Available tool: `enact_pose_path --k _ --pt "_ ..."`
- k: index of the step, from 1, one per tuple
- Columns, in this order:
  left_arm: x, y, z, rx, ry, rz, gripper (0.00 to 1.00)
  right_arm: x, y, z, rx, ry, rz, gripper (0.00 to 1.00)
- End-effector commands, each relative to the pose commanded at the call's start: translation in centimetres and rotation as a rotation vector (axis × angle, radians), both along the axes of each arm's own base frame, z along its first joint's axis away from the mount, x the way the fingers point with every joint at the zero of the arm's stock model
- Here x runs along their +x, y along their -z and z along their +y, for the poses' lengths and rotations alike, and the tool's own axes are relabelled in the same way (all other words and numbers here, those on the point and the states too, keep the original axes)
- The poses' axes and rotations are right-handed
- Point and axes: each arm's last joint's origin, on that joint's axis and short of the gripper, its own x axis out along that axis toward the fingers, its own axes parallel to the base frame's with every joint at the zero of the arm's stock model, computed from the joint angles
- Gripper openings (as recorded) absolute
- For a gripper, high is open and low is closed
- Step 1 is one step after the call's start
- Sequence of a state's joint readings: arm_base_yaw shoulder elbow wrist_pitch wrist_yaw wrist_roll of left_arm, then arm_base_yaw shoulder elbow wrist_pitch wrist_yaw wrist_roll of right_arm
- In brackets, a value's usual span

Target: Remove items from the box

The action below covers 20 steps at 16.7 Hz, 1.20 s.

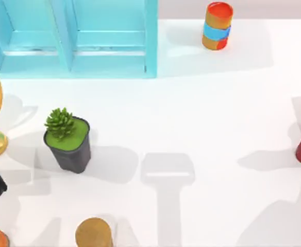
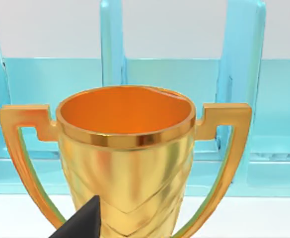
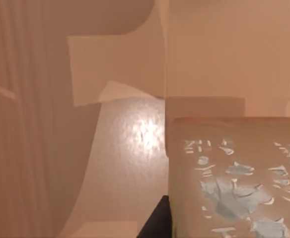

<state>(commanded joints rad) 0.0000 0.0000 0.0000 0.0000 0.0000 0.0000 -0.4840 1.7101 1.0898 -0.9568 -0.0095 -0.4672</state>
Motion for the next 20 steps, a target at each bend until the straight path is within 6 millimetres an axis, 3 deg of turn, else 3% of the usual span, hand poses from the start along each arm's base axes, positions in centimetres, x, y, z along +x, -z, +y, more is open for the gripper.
enact_pose_path --k 6,9,15,17,20 --pt "0.0 0.0 0.0 0.000 0.000 0.000 1.00 -0.1 -7.8 0.1 0.004 -0.002 0.005 0.00" --pt "0.0 0.0 0.0 0.000 0.000 0.000 1.00 -0.6 -10.2 0.4 -0.002 -0.001 -0.003 0.00" --pt "0.0 0.0 0.0 0.000 0.000 0.000 1.00 0.0 -10.3 0.6 -0.001 -0.001 -0.001 0.00" --pt "0.0 0.0 0.0 0.000 0.000 0.000 1.00 2.0 -10.1 1.5 -0.003 0.000 0.000 0.00" --pt "0.0 0.0 0.0 0.000 0.000 0.000 1.00 7.2 -9.6 4.3 -0.009 0.001 -0.009 0.00"
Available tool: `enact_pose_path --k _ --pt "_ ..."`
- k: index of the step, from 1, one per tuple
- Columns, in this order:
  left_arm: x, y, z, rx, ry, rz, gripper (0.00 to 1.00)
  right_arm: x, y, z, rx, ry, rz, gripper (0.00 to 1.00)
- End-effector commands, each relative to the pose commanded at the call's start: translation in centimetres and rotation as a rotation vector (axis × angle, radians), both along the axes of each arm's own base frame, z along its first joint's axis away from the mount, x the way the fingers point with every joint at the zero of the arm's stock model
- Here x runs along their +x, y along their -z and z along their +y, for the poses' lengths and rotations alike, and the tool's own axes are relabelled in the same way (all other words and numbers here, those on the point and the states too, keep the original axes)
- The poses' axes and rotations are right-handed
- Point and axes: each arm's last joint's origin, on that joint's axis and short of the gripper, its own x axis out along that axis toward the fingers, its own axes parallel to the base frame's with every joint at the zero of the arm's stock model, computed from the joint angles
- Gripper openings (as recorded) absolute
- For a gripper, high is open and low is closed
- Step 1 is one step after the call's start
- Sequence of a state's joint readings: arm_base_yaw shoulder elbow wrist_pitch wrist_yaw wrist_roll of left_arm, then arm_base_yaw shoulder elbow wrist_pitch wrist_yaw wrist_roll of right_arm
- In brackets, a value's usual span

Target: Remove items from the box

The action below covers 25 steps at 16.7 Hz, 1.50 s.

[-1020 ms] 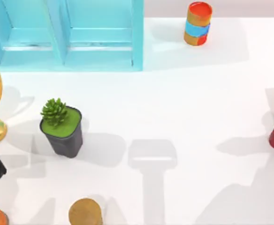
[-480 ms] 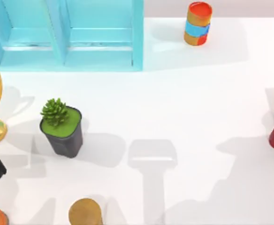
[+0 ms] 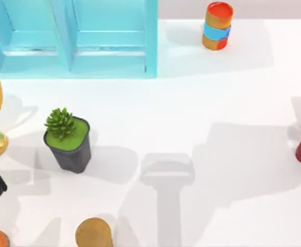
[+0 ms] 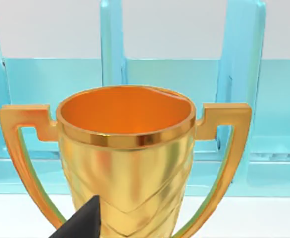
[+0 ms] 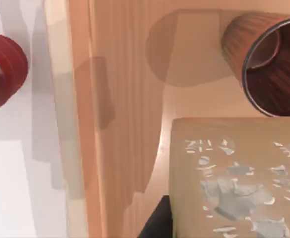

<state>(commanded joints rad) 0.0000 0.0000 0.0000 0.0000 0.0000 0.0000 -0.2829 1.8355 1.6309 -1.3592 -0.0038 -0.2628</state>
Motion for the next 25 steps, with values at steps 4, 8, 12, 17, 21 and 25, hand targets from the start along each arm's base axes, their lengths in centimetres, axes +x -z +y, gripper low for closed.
enact_pose_path --k 4,8,12,17,21,25 --pt "0.0 0.0 0.0 0.000 0.000 0.000 1.00 7.7 2.6 8.3 -0.001 -0.001 -0.011 0.00" --pt "0.0 0.0 0.0 0.000 0.000 0.000 1.00 11.5 6.8 18.1 -0.002 -0.002 0.005 0.00" --pt "0.0 0.0 0.0 0.000 0.000 0.000 1.00 12.0 8.2 21.6 -0.003 -0.002 0.006 0.00" --pt "0.0 0.0 0.0 0.000 0.000 0.000 1.00 12.0 8.9 21.5 0.000 0.002 0.014 0.00" --pt "0.0 0.0 0.0 0.000 0.000 0.000 1.00 12.1 11.5 21.6 -0.002 -0.003 0.001 0.00" --pt "0.0 0.0 0.0 0.000 0.000 0.000 1.00 12.0 12.7 21.6 -0.003 -0.002 0.006 0.00"
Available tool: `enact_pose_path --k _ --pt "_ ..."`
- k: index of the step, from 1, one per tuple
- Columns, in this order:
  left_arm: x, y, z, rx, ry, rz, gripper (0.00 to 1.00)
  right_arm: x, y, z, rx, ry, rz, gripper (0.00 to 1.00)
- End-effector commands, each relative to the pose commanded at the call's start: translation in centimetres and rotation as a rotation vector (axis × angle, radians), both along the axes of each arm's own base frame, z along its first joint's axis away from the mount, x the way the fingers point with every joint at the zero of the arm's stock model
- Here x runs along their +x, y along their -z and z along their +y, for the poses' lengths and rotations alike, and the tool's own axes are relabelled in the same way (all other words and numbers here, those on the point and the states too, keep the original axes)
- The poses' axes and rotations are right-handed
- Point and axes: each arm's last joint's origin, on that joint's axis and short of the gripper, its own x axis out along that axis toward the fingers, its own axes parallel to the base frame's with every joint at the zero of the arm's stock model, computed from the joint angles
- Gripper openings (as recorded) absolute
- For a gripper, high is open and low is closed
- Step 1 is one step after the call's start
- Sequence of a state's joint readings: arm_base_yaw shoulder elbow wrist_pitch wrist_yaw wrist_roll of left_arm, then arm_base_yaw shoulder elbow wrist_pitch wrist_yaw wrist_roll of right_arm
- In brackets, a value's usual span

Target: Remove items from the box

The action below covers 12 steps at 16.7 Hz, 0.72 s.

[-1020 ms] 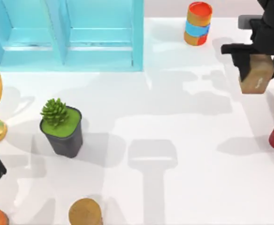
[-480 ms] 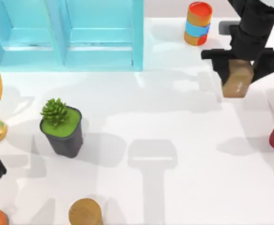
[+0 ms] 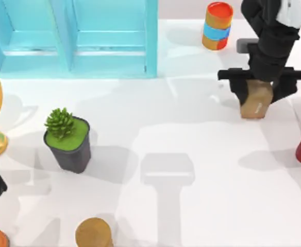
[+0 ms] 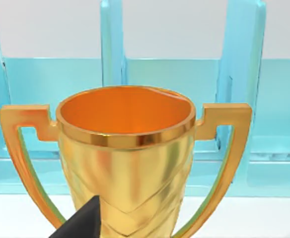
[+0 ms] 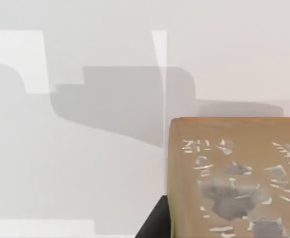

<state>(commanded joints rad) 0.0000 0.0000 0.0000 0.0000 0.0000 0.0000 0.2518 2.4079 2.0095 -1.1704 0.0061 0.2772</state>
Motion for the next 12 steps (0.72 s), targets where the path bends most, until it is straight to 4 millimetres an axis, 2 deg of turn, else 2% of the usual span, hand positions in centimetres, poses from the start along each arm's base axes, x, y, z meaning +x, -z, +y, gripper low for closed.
enact_pose_path --k 2,12 --pt "0.00 0.00 0.00 0.000 0.000 0.000 1.00 0.00 0.00 0.00 0.000 0.000 0.000 0.00" --pt "0.00 0.00 0.00 0.000 0.000 0.000 1.00 0.00 0.00 0.00 0.000 0.000 0.000 0.75"
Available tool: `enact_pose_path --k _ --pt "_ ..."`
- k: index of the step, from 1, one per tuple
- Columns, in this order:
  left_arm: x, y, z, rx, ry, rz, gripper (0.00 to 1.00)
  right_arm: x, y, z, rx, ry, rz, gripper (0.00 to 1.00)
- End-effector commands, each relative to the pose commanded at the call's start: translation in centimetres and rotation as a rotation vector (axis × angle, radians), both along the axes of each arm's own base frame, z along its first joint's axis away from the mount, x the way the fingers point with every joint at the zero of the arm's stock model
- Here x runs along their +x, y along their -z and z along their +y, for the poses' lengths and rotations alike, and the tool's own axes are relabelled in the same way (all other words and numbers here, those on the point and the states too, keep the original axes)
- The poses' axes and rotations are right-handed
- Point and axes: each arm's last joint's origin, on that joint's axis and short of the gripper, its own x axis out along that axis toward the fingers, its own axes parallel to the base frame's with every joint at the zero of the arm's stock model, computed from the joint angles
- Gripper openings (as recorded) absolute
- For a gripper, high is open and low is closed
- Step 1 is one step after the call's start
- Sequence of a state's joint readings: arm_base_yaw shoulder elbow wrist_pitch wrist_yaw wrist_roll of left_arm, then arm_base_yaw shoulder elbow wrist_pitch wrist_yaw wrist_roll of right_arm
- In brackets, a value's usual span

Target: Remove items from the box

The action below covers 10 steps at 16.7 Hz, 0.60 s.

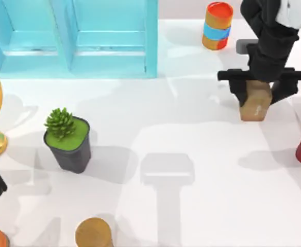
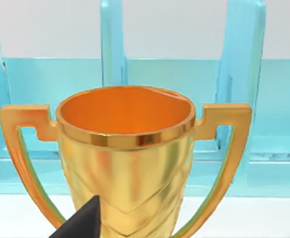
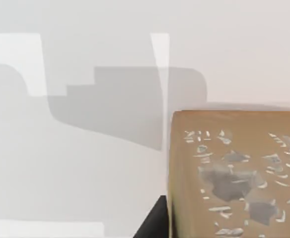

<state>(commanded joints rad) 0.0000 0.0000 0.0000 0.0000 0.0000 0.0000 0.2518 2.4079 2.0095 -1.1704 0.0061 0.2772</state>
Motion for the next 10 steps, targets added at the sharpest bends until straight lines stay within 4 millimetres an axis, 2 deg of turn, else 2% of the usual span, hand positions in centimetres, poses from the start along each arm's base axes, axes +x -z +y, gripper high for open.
enact_pose_path --k 3,10 --pt "0.00 0.00 0.00 0.000 0.000 0.000 1.00 0.00 0.00 0.00 0.000 0.000 0.000 0.98" --pt "0.00 0.00 0.00 0.000 0.000 0.000 1.00 0.00 0.00 0.00 0.000 0.000 0.000 1.00"
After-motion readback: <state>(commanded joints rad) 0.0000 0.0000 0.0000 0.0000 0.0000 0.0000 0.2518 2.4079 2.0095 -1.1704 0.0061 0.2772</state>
